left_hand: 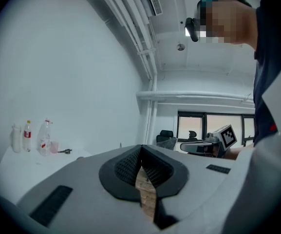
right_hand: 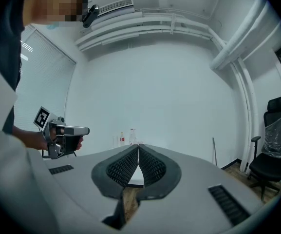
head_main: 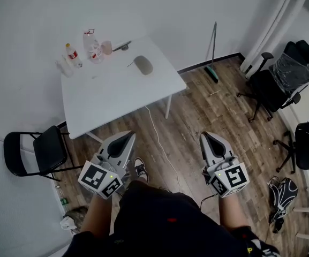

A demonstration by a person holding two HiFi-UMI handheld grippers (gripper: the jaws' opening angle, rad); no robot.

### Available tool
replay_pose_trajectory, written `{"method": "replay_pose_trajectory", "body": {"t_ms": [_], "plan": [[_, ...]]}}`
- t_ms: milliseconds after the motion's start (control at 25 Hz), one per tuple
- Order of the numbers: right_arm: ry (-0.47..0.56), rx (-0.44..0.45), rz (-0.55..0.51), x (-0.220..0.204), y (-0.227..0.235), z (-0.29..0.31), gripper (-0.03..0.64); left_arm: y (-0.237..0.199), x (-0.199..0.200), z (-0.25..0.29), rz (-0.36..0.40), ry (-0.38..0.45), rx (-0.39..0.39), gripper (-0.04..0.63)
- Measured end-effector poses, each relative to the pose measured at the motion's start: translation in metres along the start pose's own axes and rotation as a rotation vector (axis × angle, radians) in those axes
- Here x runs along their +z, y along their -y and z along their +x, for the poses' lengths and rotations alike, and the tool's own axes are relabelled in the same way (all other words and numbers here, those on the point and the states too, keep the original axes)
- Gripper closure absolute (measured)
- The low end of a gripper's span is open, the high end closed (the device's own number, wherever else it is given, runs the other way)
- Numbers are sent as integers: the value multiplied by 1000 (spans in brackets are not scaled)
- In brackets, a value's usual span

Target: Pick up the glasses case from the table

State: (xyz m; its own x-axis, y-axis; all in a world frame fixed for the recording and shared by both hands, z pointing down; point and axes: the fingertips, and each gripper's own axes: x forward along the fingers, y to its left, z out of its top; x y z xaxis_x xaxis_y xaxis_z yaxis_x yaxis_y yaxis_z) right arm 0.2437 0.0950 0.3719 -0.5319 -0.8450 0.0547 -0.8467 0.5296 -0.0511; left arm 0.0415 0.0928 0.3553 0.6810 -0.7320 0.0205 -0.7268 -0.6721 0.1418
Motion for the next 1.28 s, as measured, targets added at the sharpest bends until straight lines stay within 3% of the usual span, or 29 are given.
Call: {"method": "replay_pose_trajectory", "body": {"t_ms": [320, 920, 1280], "plan": [[-16, -12, 4, 5, 17, 80, 597, -73, 11, 42, -9, -2, -14, 575], [-48, 1, -3, 19, 5, 278, 597, -265, 26, 76, -19, -30, 18, 575], [-88, 38, 45, 2, 17, 350, 597, -323, 19, 87, -40, -55, 79, 575]]}}
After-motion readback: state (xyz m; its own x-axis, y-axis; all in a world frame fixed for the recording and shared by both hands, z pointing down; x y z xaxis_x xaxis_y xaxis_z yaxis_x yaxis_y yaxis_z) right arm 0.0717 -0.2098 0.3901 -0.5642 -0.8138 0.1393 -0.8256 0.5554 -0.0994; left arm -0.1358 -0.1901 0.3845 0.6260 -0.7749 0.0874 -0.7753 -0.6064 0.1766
